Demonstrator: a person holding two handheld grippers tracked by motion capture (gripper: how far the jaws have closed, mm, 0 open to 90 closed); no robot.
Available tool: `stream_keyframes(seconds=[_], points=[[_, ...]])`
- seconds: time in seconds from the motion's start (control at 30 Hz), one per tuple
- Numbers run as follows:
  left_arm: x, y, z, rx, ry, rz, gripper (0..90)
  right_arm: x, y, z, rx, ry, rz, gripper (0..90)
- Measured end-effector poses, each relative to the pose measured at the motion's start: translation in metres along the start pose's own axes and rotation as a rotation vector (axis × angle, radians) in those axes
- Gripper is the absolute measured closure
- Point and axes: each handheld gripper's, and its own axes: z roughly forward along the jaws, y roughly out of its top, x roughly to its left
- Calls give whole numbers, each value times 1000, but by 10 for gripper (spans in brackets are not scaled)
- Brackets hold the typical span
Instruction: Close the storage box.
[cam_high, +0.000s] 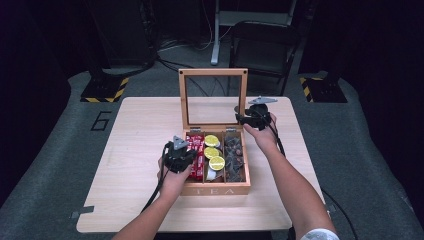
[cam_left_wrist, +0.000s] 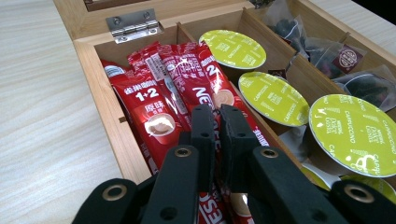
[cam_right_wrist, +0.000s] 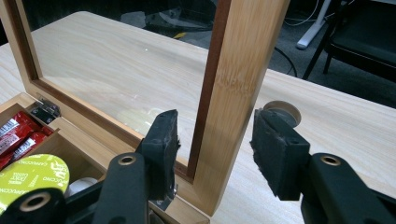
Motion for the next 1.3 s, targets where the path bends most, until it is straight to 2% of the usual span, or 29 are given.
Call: stream_keyframes(seconds=[0.3, 0.53, 0.7, 0.93, 1.07, 1.3], points=[[1, 3, -5, -26, 3, -7, 859, 1, 0, -3, -8, -1, 2, 503], [12, 9, -16, -64, 13, -31, 860, 1, 1, -4, -12, -1, -3, 499], [19, 11, -23, -67, 23, -30, 859, 0, 2, -6, -12, -2, -3, 500], [36, 14, -37, -87, 52, -47, 859, 2, 7, -7, -17, 7, 8, 485], [43, 14, -42, -89, 64, -52, 859, 2, 10, -6, -19, 2, -3, 477], [67, 4, -49, -74, 108, -62, 859, 2, 14, -5, -13, 4, 3, 466]])
